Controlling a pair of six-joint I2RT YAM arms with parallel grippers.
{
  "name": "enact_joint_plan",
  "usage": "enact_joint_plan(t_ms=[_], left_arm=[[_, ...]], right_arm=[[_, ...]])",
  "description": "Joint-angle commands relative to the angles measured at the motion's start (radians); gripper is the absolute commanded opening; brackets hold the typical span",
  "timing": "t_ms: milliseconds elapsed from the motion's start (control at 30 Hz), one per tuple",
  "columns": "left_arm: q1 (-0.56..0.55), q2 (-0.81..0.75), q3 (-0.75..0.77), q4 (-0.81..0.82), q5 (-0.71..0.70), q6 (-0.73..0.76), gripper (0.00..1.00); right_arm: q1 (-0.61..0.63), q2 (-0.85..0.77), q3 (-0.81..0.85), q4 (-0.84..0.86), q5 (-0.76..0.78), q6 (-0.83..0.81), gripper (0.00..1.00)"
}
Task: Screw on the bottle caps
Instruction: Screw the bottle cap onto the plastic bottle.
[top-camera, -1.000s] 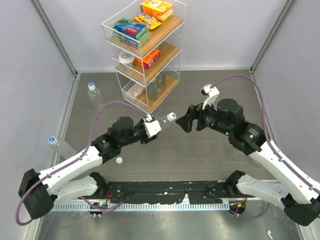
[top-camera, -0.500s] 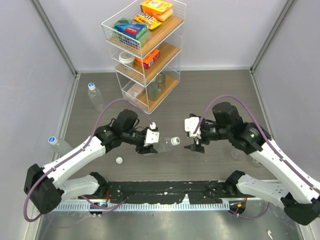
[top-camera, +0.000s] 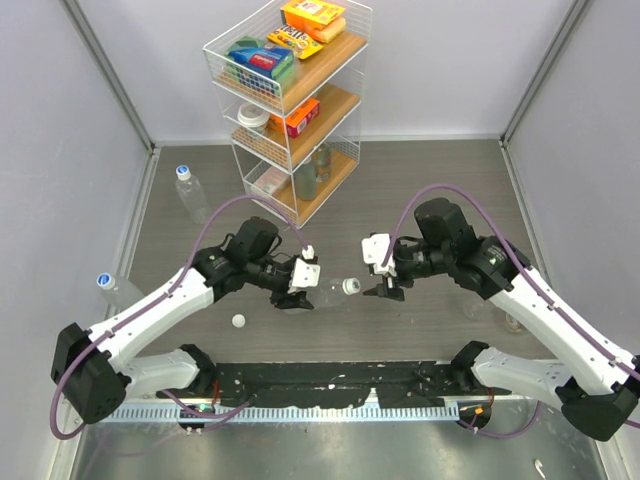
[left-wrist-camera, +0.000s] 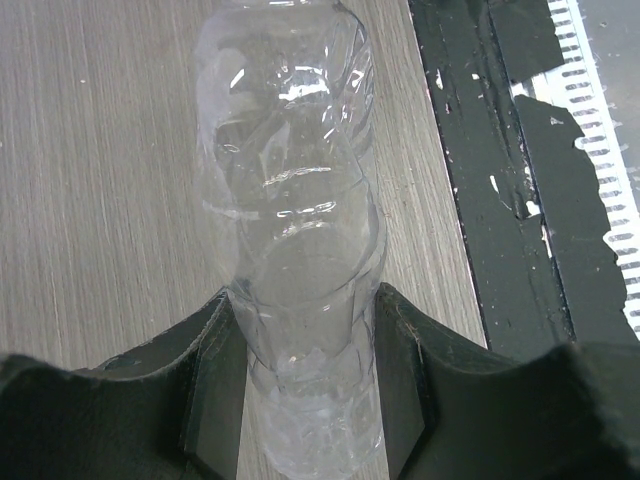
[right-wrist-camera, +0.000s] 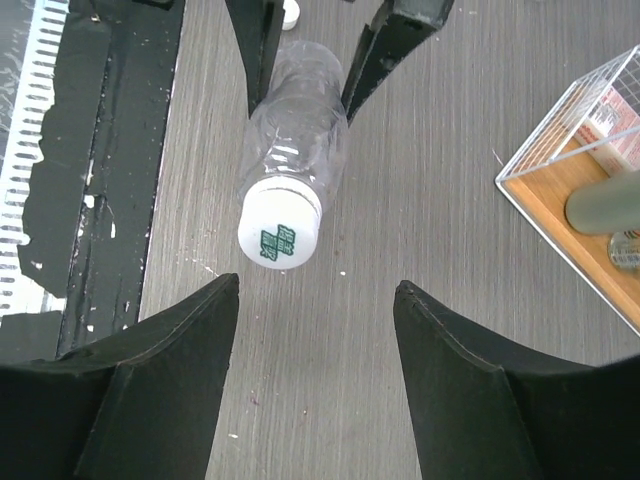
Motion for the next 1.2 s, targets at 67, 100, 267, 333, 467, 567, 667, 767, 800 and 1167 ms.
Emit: enact_joint_plan(t_ms=[67,100,267,333,467,567,667,767,800,1167], left_arm=[[0.004,0.015,0.037,0.009,0.013,-0.025,0.0],[0.006,0.018,0.039,0.018,0.013,-0.035,0.0],[0.006,0.035,0.054,0.017,0.027,-0.057,0.0],[0.006,0.041,0.06,0.012,0.03,-0.06,0.0],[0.006,0.046,0.062,0.014,0.038,-0.066,0.0],[0.006,0.05,0.064,0.009,0.048,-0.065,0.0],[0.007,0.055,0.065,0.009,0.047,-0.065,0.0],[0.006,0.061,0.068,-0.002,0.047,-0.063,0.0],[0.006,0.064,0.07,-0.002,0.047,-0.063,0.0],[0.006,-0.014,0.053,0.116,-0.077,-0.155,0.0]], right_arm=[[0.01,0.014,0.071,-0.011,-0.069,-0.001,0.67],[0.013,0.017,0.076,-0.013,-0.068,0.0,0.66],[0.038,0.041,0.088,-0.031,-0.062,0.031,0.66],[0.05,0.055,0.093,-0.047,-0.022,0.029,0.65],[0.075,0.066,0.099,-0.05,0.01,0.044,0.62],[0.086,0.072,0.096,-0.045,0.075,0.072,0.6],[0.095,0.078,0.099,-0.044,0.075,0.075,0.45],[0.098,0.08,0.099,-0.044,0.075,0.077,0.44],[0.099,0.078,0.097,-0.044,0.078,0.078,0.43],[0.102,0.107,0.038,0.187,0.157,0.449,0.01]])
